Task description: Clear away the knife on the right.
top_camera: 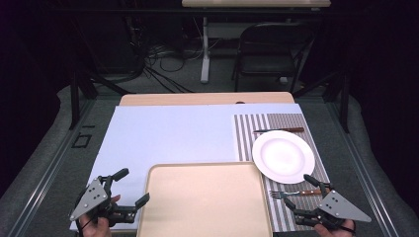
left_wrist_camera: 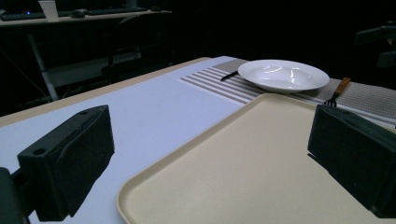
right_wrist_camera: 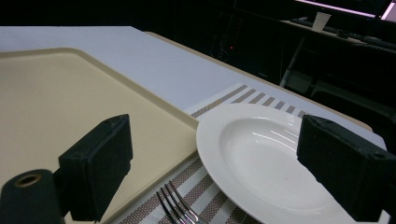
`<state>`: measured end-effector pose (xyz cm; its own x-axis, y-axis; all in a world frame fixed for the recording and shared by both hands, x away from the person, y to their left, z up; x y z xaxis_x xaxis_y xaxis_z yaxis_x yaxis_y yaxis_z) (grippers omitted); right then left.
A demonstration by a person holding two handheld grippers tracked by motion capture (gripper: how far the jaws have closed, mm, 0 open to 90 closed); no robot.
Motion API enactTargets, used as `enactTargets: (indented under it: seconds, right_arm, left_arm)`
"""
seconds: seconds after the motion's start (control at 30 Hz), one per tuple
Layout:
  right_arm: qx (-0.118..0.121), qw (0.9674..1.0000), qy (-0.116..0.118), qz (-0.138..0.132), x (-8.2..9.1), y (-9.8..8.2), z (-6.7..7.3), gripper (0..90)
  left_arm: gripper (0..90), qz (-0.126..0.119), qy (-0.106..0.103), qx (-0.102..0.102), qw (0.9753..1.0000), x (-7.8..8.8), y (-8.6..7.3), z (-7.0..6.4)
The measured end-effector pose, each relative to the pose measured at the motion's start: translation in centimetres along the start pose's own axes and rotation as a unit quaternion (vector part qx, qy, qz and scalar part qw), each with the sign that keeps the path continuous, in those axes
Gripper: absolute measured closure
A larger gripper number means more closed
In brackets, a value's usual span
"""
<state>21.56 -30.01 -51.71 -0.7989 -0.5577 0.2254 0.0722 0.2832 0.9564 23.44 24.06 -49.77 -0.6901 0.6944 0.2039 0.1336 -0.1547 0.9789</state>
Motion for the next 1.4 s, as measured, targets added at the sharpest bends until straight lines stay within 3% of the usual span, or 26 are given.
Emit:
enactTargets:
  seconds: [0.33, 0.6, 0.87, 1.0, 1.07, 1.13, 1.4]
  right_arm:
    - [0.003, 1.0000, -0.004, -0.001, -0.1, 0.1, -0.2, 10.4]
    - [0.005, 0.9999, -0.011, 0.002, -0.5, 0.5, -0.5, 11.1]
    - [-0.001, 0.9998, -0.019, 0.006, -0.7, 1.7, -1.9, 14.8]
    - [-0.023, 0.9987, -0.029, 0.035, -0.3, 1.9, -3.3, 14.8]
    - [-0.020, 0.9982, -0.036, 0.043, -0.4, 1.9, -3.6, 14.8]
    - [-0.007, 0.9961, -0.045, 0.075, -0.1, 2.0, -4.4, 14.6]
    - [-0.003, 0.9960, -0.035, 0.082, -0.2, 2.2, -6.0, 14.5]
  left_arm:
    - [0.5, 0.007, -0.002, 0.001, 1.0000, 0.0, -0.3, 0.1]
    - [0.5, 0.007, 0.007, 0.002, 0.9999, 0.9, -0.4, -0.1]
    - [0.5, 0.013, 0.016, 0.006, 0.9998, 1.5, -0.6, -0.2]
    - [0.5, 0.012, 0.018, 0.015, 0.9996, 1.3, -0.6, 0.0]
    - [0.5, 0.012, 0.020, 0.017, 0.9996, 1.2, -0.7, 0.0]
    - [0.5, 0.013, 0.020, 0.019, 0.9995, 1.0, -0.8, 0.2]
    - [0.5, 0.015, 0.026, 0.032, 0.9991, 1.1, -0.8, 0.5]
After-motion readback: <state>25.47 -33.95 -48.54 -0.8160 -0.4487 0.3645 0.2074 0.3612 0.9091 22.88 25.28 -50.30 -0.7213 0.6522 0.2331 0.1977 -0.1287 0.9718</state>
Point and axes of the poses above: each handheld gripper's, and its own axes: x roughly backward along the jaws, y roughly out of its top, z roughly to its left, the point moved 2 cm from there along -x, roughly forward along the jaws, and after that the axes turned 1 degree about y, right-handed, at the moved point
